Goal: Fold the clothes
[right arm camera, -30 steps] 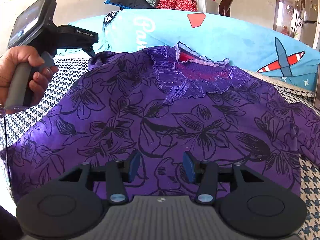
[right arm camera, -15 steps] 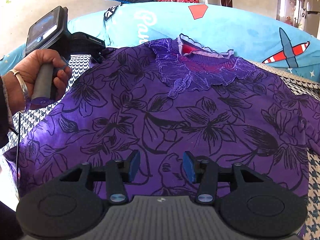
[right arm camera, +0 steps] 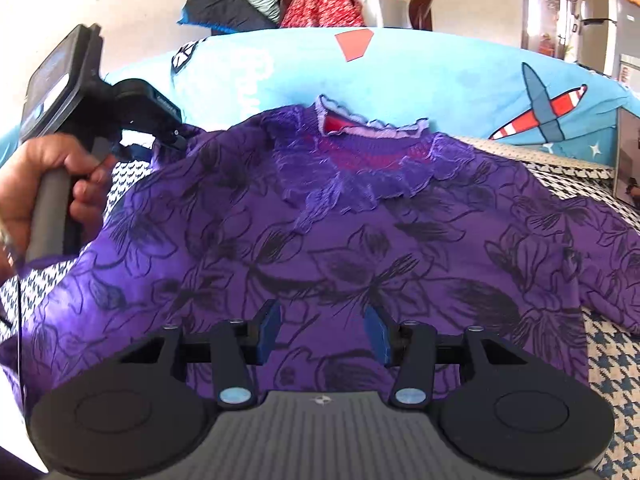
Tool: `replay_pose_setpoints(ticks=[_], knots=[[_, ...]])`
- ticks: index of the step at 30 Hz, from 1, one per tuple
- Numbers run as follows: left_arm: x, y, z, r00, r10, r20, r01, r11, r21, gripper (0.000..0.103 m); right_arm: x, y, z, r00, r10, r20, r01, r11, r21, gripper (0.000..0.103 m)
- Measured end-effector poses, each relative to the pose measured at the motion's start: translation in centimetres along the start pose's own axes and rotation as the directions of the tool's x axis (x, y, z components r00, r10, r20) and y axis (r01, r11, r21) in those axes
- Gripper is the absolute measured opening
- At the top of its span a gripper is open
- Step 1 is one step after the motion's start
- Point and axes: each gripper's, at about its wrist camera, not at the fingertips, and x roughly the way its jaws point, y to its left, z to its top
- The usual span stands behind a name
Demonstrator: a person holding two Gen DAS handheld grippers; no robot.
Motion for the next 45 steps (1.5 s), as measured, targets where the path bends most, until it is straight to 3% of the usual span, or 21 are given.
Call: replay_pose_setpoints(ticks=[5,9,11,14,17,22,25,27,28,30,32,33,36,39,42,45], knots=[[-0.5,-0.4,-0.3,0.998,-0.056,0.001,0.056,0.998,0.009,0.029,0.1,-0.3,0.2,1.0,0.003,-0.002,-0.003,1.0,0.011,0.046],[-1.1,-1.9,-1.0,0.99,-0.143,-0.004,0.143,0.988,0.066,0.029,-0.1,-0.9,0.8,1.0,-0.017,0.024,0.017,0.999,0.027,0.046],[-1.4,-3.3,-1.7,0.977,-0.21,-0.025,0.211,0.968,0.139,0.029,-0.3,-1.3,1.3,0.998,-0.037,0.046,0.036,0.999,0.039,0.046],[-1.7,-5.9,-3.9,0.961,-0.263,-0.086,0.277,0.915,0.294,0.029,-0.5,-2.4,2.1,0.995,-0.073,0.073,0.067,0.994,0.081,0.046],[-1.0,-7.6,-6.9,0.954,-0.254,-0.157,0.296,0.87,0.395,0.031,-0.6,-3.8,3.0,0.991,-0.098,0.087,0.086,0.987,0.134,0.046],[0.0,-8.6,-10.4,0.957,-0.191,-0.217,0.278,0.814,0.51,0.035,-0.9,-5.3,4.1,0.991,-0.073,0.113,0.051,0.98,0.191,0.047],[-1.1,-8.7,-10.7,0.946,-0.218,-0.238,0.316,0.774,0.548,0.049,-0.8,-5.6,4.7,0.991,-0.05,0.127,0.024,0.98,0.198,0.047],[-2.3,-8.7,-10.5,0.93,-0.257,-0.263,0.364,0.742,0.563,0.079,-0.8,-5.5,4.9,0.99,-0.05,0.132,0.022,0.979,0.205,0.047],[-3.1,-8.6,-10.4,0.923,-0.275,-0.27,0.383,0.723,0.575,0.086,-0.7,-5.5,5.0,0.99,-0.05,0.132,0.022,0.978,0.206,0.047],[-4.8,-8.4,-10.1,0.907,-0.324,-0.27,0.422,0.685,0.593,0.09,-0.6,-5.4,5.0,0.991,-0.048,0.129,0.021,0.978,0.208,0.047],[-6.3,-7.7,-9.3,0.878,-0.388,-0.282,0.478,0.668,0.571,0.091,-0.4,-5.3,5.0,0.991,-0.047,0.126,0.02,0.978,0.209,0.047],[-7.0,-7.3,-8.8,0.87,-0.412,-0.269,0.49,0.671,0.557,0.093,-0.4,-5.2,5.0,0.991,-0.046,0.124,0.019,0.978,0.21,0.047],[-8.0,-5.8,-7.1,0.881,-0.433,-0.191,0.468,0.735,0.491,0.103,-0.2,-4.9,5.1,0.991,-0.043,0.128,0.017,0.979,0.204,0.047],[-7.1,-4.1,-5.0,0.887,-0.435,-0.154,0.461,0.827,0.322,0.103,0.1,-4.7,5.1,0.992,-0.037,0.122,0.011,0.979,0.202,0.047],[-5.4,-2.4,-3.3,0.904,-0.411,-0.119,0.424,0.895,0.135,0.103,0.5,-4.2,5.0,0.993,-0.031,0.111,0.009,0.982,0.188,0.047],[-3.8,-1.1,-2.3,0.907,-0.403,-0.124,0.401,0.915,-0.044,0.103,0.6,-3.8,4.8,0.994,-0.028,0.106,0.01,0.985,0.17,0.047]])
